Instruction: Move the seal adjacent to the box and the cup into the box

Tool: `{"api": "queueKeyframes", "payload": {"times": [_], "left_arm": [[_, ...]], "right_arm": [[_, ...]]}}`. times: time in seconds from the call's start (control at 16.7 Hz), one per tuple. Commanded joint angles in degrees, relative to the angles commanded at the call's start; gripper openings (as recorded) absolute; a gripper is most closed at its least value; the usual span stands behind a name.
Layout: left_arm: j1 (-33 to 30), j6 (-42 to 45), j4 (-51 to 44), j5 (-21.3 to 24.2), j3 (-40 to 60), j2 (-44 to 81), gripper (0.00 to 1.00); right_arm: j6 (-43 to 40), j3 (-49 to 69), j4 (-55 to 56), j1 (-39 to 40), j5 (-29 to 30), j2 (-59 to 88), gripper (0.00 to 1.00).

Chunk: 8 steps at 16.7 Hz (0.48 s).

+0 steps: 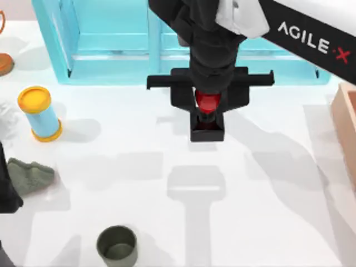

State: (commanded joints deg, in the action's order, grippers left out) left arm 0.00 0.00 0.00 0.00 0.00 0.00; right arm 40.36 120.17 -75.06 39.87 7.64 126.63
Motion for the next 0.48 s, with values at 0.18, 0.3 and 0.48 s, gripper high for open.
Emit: {"api": "queueKeyframes", "payload": {"times": [0.18, 0.3, 0.48], "left_arm": [[0.0, 0.0, 0.0, 0.0, 0.0, 0.0, 1.0], [0.0, 0.0, 0.0, 0.0, 0.0, 0.0, 1.0], [0.0, 0.0, 0.0, 0.0, 0.0, 0.0, 1.0]], "right_arm": [[-0.1, -0.7, 0.3, -0.1, 0.0, -0.6, 0.0], [0.0, -0.6, 0.2, 0.2, 0.0, -0.3, 0.0], [-0.7, -2.6, 0.9, -0.6, -0.2, -2.3, 0.0]]}}
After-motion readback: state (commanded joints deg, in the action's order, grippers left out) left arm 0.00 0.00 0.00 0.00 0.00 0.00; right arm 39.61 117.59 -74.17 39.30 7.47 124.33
